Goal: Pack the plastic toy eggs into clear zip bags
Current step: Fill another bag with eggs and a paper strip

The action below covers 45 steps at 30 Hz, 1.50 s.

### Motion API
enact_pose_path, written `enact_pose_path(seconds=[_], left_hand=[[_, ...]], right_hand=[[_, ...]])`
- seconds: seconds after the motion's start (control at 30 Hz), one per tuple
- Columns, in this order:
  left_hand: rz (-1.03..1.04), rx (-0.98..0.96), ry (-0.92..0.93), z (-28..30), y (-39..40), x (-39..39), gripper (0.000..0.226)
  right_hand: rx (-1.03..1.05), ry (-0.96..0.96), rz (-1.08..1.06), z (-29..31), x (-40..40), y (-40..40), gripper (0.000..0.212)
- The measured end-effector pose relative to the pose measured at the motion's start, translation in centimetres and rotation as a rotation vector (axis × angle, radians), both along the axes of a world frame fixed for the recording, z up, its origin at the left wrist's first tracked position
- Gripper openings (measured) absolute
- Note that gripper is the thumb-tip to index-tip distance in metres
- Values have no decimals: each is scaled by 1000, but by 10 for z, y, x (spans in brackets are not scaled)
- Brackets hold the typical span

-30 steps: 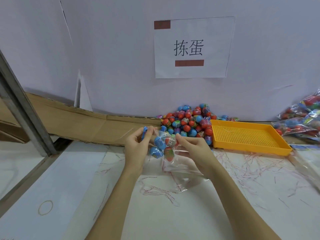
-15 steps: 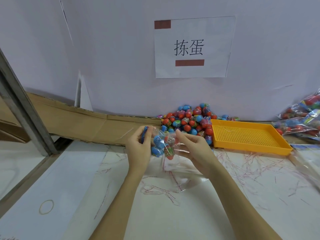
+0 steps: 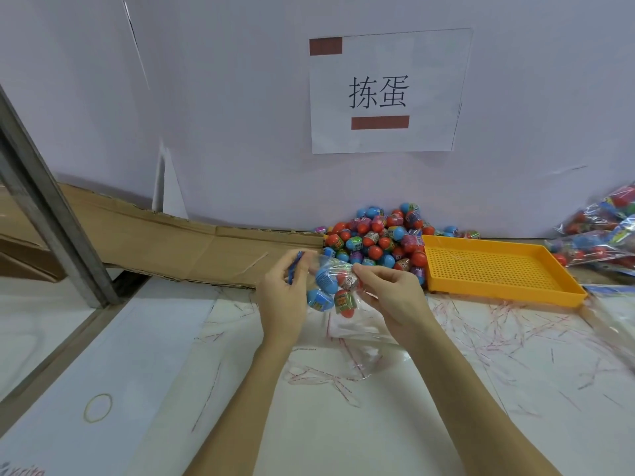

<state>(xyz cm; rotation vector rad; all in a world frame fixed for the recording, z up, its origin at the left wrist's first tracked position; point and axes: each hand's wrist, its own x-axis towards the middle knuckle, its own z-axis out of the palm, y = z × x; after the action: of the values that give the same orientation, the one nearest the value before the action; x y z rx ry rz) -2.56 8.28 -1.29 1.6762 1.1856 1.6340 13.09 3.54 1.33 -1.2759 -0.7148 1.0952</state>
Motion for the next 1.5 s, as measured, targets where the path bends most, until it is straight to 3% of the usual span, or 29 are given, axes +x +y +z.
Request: enact_pose_path(seconds=[0.1,0.2,0.27,0.4,0.53,0.67,0.87,1.03,1.1,1.2,1.3,1.4,1.5], left_hand=[[-124,-131,-66,2,2,-3,23],[-304,-485,-194,8,0,-2,57],[-446,-606,-240,8,0,-2,64],[-512,-533,-302,7,0,-1,55],[-396,-513,-482,5,3,-4,35],[-379,-519,-601,6,5,-8,28],[-316,-539,-566,5,7,-8,18],[-337,-663,-513,4,12,-7,19],[-328,-665,-516,4,12,-5,22],[-354,-670,-538,7,11,-7,37],[-451,-660,-313,9,10,-9,58],[-549,-624,-138,7,3,-8,36],[-476,-551,-161,6,3,-9,19]], right_hand=[[-12,33,-23,0,3,-1,16],[-19,81,-98,0,12,0,16],[-9,117,-160,1,17,-1,13],[43,104,-159,1,19,-2,19],[-10,209,60,6,14,1,54],[-4,-227,295,3,10,-4,49],[76,-346,269,-2,13,-4,25],[252,-666,18,-2,7,-2,23],[315,-607,-1,-2,10,-2,27],[339,-345,121,-1,20,-2,31],[318,-203,257,0,19,-3,32],[295,-294,285,0,17,-3,30],[306,-490,218,-3,22,-2,32]])
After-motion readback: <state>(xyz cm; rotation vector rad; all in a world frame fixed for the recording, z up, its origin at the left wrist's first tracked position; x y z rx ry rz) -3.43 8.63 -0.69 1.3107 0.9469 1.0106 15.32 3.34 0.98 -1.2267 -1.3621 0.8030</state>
